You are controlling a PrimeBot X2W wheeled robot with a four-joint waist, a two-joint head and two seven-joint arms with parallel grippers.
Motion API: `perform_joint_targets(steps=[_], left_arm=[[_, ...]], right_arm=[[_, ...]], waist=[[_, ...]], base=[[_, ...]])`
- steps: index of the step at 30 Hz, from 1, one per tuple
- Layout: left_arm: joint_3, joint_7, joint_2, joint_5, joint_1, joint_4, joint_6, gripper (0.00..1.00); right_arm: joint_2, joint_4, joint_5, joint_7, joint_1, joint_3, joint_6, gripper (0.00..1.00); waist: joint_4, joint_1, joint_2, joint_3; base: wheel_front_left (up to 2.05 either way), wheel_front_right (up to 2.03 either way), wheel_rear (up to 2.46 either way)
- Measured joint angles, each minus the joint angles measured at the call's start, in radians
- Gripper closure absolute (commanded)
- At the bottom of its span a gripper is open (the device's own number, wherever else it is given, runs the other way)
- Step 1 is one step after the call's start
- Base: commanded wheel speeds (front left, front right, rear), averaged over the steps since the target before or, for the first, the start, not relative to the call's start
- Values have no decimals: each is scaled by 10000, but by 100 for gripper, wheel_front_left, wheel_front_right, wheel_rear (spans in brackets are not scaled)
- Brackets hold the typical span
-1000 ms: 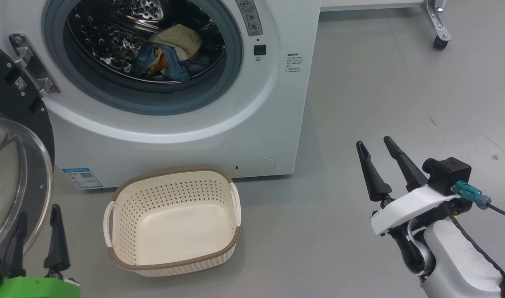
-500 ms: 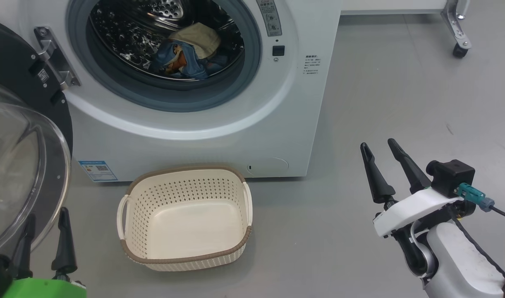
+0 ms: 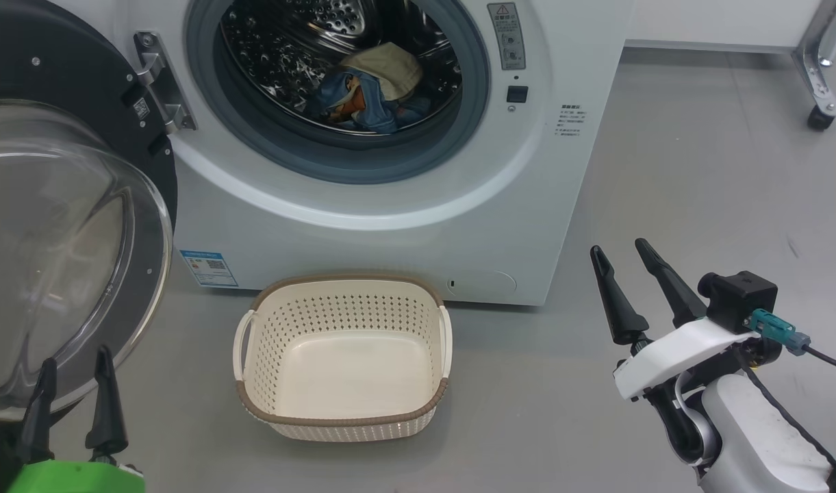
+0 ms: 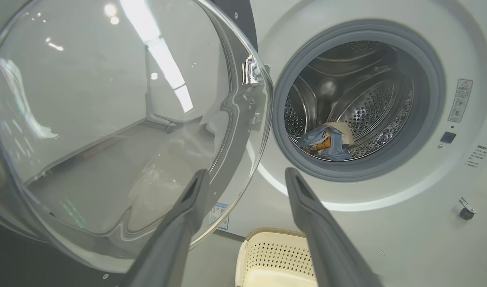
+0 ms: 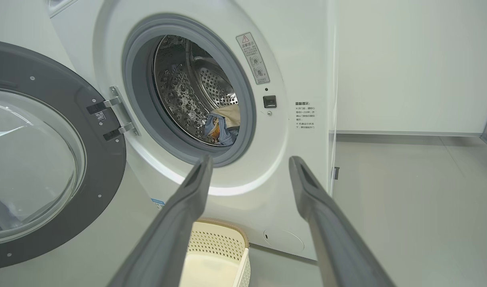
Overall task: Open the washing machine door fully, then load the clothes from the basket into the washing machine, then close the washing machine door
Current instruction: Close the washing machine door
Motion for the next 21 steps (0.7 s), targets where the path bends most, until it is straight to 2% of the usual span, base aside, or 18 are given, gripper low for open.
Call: perform_joint_targets(steps=[21], left_arm=[[276, 0, -251, 73, -6, -17, 169, 0]], right_arm=[[-35, 52, 161, 0, 16, 107, 0, 0]], waist=[[1505, 0, 0, 11]], base=[[0, 0, 0]])
